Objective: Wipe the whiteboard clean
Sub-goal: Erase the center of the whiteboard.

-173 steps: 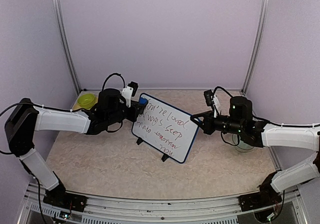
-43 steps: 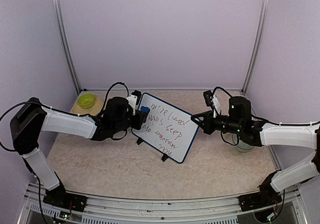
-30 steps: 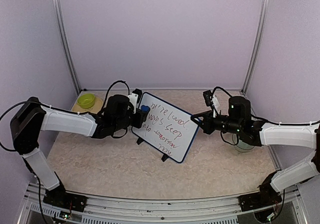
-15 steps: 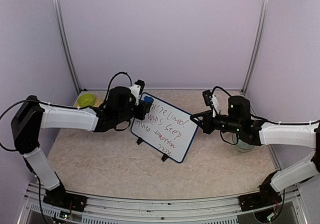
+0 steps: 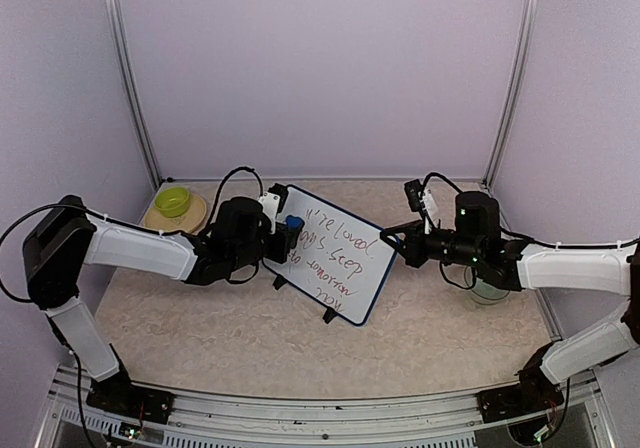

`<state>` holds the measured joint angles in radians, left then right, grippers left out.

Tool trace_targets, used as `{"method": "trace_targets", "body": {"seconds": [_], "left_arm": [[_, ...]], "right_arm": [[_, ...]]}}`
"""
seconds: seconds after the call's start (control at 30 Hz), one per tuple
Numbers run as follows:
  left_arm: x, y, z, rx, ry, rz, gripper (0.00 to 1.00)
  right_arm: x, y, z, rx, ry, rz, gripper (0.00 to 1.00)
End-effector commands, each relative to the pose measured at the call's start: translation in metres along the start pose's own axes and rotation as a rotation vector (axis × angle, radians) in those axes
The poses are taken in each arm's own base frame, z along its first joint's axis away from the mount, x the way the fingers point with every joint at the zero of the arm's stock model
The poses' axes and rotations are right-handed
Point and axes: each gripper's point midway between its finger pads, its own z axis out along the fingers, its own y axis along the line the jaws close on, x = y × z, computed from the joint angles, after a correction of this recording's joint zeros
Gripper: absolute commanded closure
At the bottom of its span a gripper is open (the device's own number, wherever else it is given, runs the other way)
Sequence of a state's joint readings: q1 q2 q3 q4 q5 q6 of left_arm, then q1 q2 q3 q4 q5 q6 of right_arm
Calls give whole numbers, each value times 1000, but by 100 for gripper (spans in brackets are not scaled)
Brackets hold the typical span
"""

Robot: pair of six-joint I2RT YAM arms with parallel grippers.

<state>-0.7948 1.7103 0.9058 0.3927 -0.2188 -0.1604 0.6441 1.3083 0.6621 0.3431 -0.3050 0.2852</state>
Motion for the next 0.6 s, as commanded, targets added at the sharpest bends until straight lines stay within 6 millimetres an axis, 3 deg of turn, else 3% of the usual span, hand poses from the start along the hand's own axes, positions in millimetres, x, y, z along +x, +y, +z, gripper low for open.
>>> {"method": "trace_targets", "body": {"seconds": [0.0,0.33,0.57], "left_arm": [[28,1,1,-7,89,19,83],[-41,-18,12,34,-31,35,83],[-51,-29,20,46,-38,54,82]], "right_arm": [[65,11,3,-87,221,-71,100],[68,13,3,-90,230,-73,100],[70,13,5,-93,238,-72,100]]}}
